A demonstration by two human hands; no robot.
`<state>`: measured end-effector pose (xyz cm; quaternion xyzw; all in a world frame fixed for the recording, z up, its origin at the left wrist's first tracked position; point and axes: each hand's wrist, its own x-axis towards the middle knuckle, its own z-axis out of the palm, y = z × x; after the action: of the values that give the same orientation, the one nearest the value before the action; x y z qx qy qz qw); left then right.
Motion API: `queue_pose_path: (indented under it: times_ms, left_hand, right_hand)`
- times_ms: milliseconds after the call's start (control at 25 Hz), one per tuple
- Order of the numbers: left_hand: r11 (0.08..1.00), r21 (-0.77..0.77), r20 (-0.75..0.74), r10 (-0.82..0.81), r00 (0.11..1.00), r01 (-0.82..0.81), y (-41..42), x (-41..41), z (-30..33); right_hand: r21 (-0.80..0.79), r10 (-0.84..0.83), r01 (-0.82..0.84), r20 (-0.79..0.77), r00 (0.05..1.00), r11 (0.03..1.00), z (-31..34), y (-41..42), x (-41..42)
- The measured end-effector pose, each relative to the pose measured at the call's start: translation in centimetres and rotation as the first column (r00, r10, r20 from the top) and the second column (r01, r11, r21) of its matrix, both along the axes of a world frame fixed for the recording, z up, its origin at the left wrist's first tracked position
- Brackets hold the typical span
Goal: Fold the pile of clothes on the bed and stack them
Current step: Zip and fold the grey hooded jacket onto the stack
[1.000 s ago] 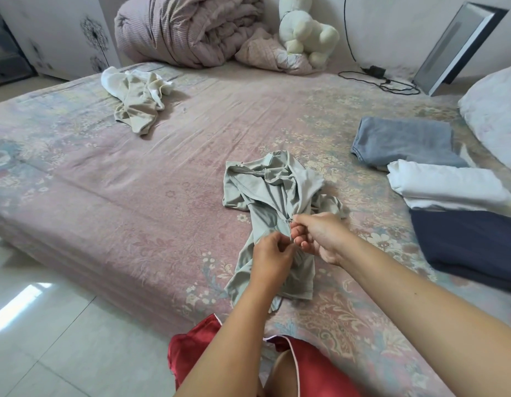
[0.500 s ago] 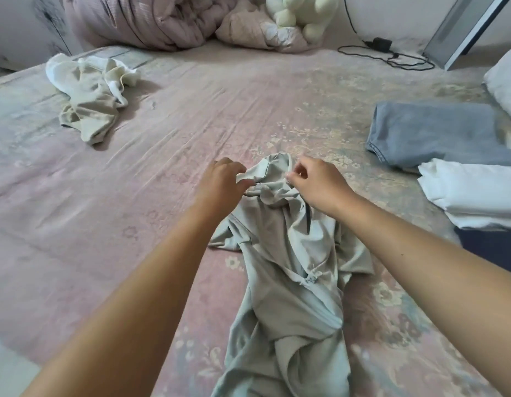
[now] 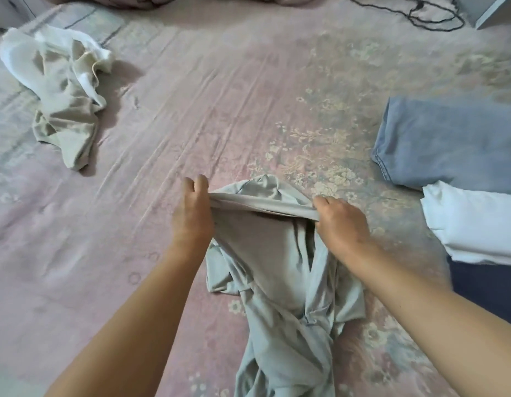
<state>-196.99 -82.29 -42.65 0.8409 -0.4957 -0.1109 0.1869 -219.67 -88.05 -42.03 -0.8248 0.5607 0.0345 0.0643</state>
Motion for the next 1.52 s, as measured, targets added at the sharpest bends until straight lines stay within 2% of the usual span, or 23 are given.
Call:
queue_pose_path:
  times_ms: [80,160,280,360,480,520,560,640,720,800,880,960,1040,1160,1240,1400,1520]
  left_hand:
    - [0.987,-0.006,-0.134,0.156,0.979,-0.158,-0.2,0.0,1.9]
    - [0.948,-0.027,-0.311,0.295,0.903,-0.319,-0.8,0.2,3.0]
    - [0.913,-0.062,-0.516,0.317,0.796,-0.404,-2.3,0.5,6.9]
    - [0.913,-0.043,-0.613,0.296,0.733,-0.406,-3.5,0.6,9.9]
    - [0.881,-0.055,-0.806,0.238,0.541,-0.47,-4.6,0.6,13.9]
    - [0.869,-0.063,-0.83,0.227,0.51,-0.49,-4.8,0.8,15.1]
    - [0.868,-0.071,-0.82,0.23,0.524,-0.492,-4.7,1.1,16.3]
    - [0.878,-0.092,-0.761,0.242,0.602,-0.469,-4.2,2.1,19.2]
    - [0.892,-0.104,-0.74,0.225,0.634,-0.439,-3.7,3.2,22.4]
    - [0.91,-0.063,-0.811,0.192,0.553,-0.409,-3.5,3.6,25.5]
    - [0.927,-0.011,-0.89,0.162,0.427,-0.375,-3.0,3.5,29.8]
    - [0.935,-0.031,-0.925,0.107,0.363,-0.353,-2.6,3.3,34.1]
    - [0.927,-0.111,-0.907,0.053,0.418,-0.358,-2.3,3.3,38.6]
    - [0.923,-0.273,-0.782,-0.049,0.621,-0.271,-2.0,3.0,44.3]
    - [0.915,-0.355,-0.685,-0.115,0.719,-0.192,-1.2,2.8,48.6]
    - [0.9,-0.435,-0.572,-0.264,0.776,-0.014,0.5,3.2,56.5]
    - [0.908,-0.395,-0.387,-0.304,0.87,0.141,1.4,4.1,61.0]
  right_hand:
    - [0.048,-0.12,0.116,0.118,0.986,0.992,1.4,-0.8,-1.4]
    - [0.13,-0.282,0.253,0.303,0.91,0.959,3.0,-1.7,-2.3]
    - [0.278,-0.463,0.373,0.44,0.769,0.885,6.7,-3.6,-2.7]
    - [0.417,-0.555,0.376,0.511,0.656,0.828,9.8,-4.3,-2.4]
    - [0.644,-0.669,0.254,0.554,0.495,0.722,13.9,-4.8,-1.9]
    - [0.704,-0.702,0.206,0.543,0.46,0.68,15.3,-5.0,-1.9]
    - [0.733,-0.718,0.172,0.543,0.435,0.658,16.7,-5.0,-2.0]
    - [0.715,-0.693,0.153,0.566,0.447,0.682,19.9,-4.8,-2.6]
    - [0.667,-0.619,0.13,0.577,0.533,0.734,23.5,-4.6,-3.4]
    - [0.672,-0.568,0.046,0.586,0.578,0.739,26.8,-4.4,-3.9]
    - [0.697,-0.58,-0.039,0.625,0.523,0.716,30.5,-4.0,-4.0]
    - [0.656,-0.552,-0.042,0.666,0.501,0.753,34.4,-3.5,-3.7]
    - [0.547,-0.442,-0.015,0.692,0.571,0.837,38.1,-3.4,-3.6]
    - [0.399,-0.269,-0.029,0.67,0.692,0.917,43.2,-3.6,-3.7]
    - [0.311,-0.198,-0.014,0.638,0.744,0.95,46.7,-3.7,-3.6]
    - [0.12,-0.114,0.042,0.691,0.714,0.992,53.9,-3.4,-4.0]
    - [0.01,-0.084,0.119,0.764,0.639,0.993,59.4,-2.7,-4.1]
